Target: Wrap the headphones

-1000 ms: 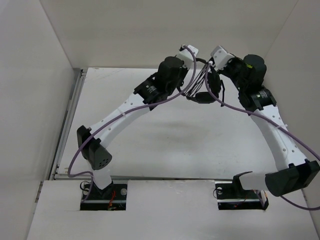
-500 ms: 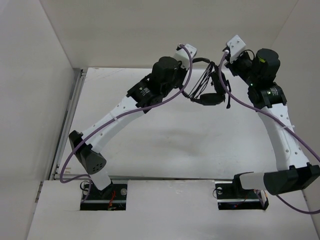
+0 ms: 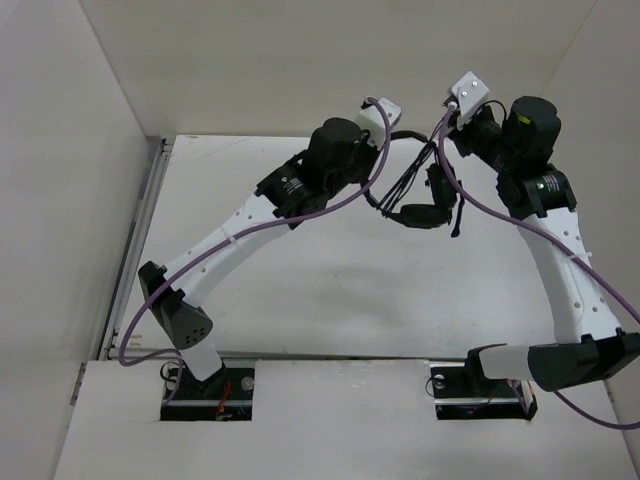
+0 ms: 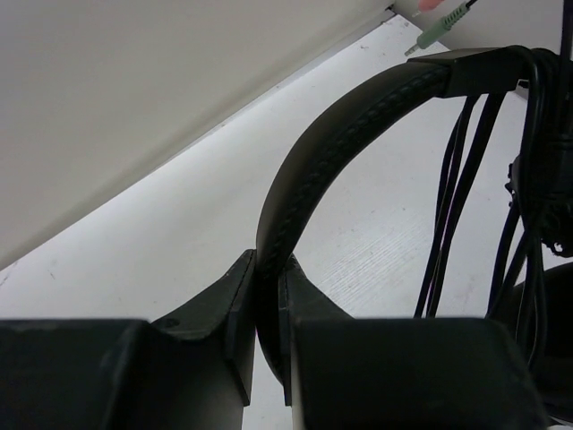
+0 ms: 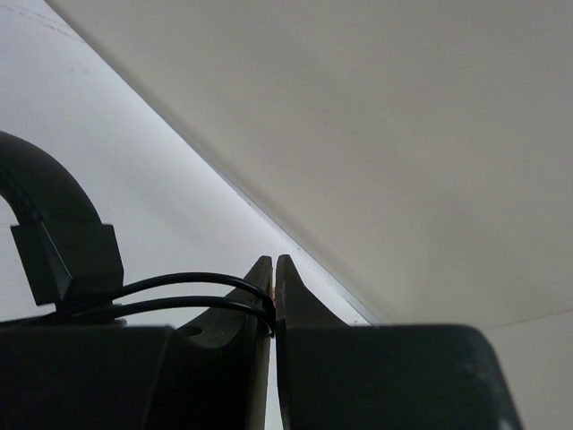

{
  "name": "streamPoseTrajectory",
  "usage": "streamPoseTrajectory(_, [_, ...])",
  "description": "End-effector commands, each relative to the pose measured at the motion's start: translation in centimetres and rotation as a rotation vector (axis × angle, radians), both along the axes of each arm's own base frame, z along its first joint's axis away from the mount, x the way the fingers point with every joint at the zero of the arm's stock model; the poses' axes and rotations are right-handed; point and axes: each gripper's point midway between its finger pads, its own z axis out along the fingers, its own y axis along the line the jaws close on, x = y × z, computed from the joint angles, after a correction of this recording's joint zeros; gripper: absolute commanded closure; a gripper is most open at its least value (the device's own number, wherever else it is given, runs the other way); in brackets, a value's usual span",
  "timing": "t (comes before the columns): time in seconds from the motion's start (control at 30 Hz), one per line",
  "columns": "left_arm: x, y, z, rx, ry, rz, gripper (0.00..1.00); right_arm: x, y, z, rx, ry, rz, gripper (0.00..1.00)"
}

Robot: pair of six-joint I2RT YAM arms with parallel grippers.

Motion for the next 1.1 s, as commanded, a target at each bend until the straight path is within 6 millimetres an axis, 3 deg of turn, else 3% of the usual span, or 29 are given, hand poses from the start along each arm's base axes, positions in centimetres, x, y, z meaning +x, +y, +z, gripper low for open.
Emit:
streamPoseTrajectory(0.0, [-2.0,-0.9,2.4,-0.04,-0.012,-0.076,1.0,-1.2,0.3,4.9,0.07,-0.113,0.026,0.98])
streamPoseTrajectory(0.17, [-2.7,-1.5,3.7,-0.067,-0.018,-0.101,1.0,-0.9,2.4,1.9,0.143,0.007,0.135,0.98])
streamPoseTrajectory(0.3, [-2.7,-1.2,4.3,-0.078,-0.023,-0.098,1.0,-0.9,3.1,0.7,0.188,0.064,0.178,0.97])
streamPoseTrajectory(0.57, [-0.7,0.9,2.6,-0.072,0.019,-0.032,1.0,-1.7,1.6,2.0,0.213,0.036,0.156,0.98])
streamPoseTrajectory(0.77, [-0.7,1.1,3.5,-0.101,0.017,-0.032,1.0,-1.7,0.7,0.5,0.214,0.063,0.142,0.96])
streamPoseTrajectory(0.83, [-1.0,0.9,3.8,-0.104,0.015,-0.041,1.0,-2.0,1.1,-0.1,0.221,0.084,0.157,0.9])
streamPoseTrajectory(0.93, [-1.7,0.3,4.3,-0.115,0.014,-0.068,1.0,-2.2,1.7,-0.9,0.241,0.128,0.185,0.69])
streamPoseTrajectory(1.07, [-2.7,-0.1,5.2,-0.155,0.034,-0.111,1.0,-2.5,2.5,-2.1,0.282,0.2,0.262,0.59])
